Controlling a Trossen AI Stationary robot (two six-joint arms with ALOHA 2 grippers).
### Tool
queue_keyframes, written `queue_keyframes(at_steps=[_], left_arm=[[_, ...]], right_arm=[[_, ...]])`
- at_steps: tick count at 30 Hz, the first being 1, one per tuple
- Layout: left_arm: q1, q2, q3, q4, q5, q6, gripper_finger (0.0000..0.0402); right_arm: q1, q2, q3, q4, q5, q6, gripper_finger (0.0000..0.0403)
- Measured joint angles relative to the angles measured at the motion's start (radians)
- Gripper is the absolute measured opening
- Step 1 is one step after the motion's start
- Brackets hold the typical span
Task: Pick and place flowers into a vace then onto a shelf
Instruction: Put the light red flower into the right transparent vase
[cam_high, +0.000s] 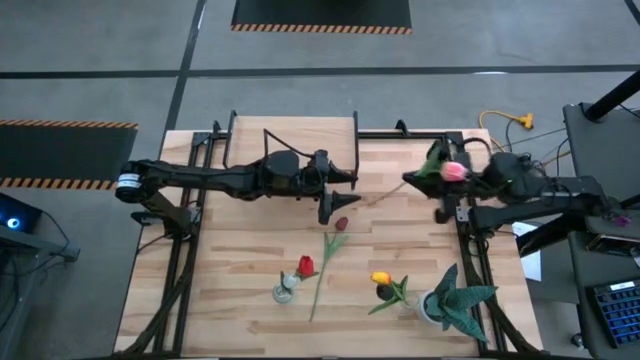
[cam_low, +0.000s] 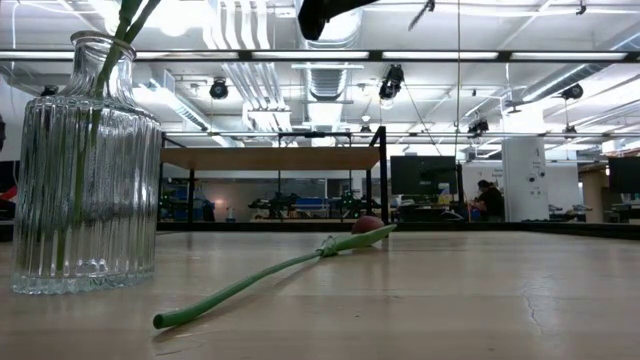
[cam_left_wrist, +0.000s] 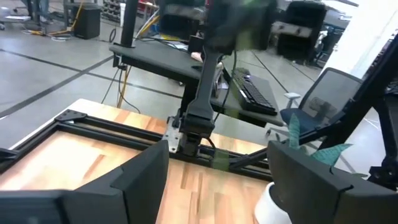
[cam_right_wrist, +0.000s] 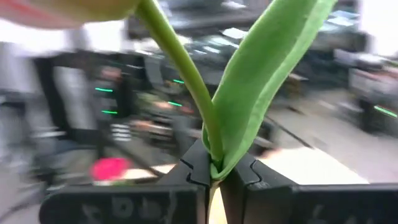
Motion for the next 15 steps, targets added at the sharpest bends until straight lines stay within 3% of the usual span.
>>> queue_keyframes(at_steps=[4,15], left_arm=[[0.001,-0.001,0.0,-0.003,-0.002,0.0,0.0255],[0.0,-0.001,0.0,-0.015,-0.003,0.0,0.0256]], right_arm=[[0.001,-0.06,0.011,0.021,-0.257,0.005,0.0009],[0.0,-0.084,0.129,-0.047,-0.729,0.117,0.0009]])
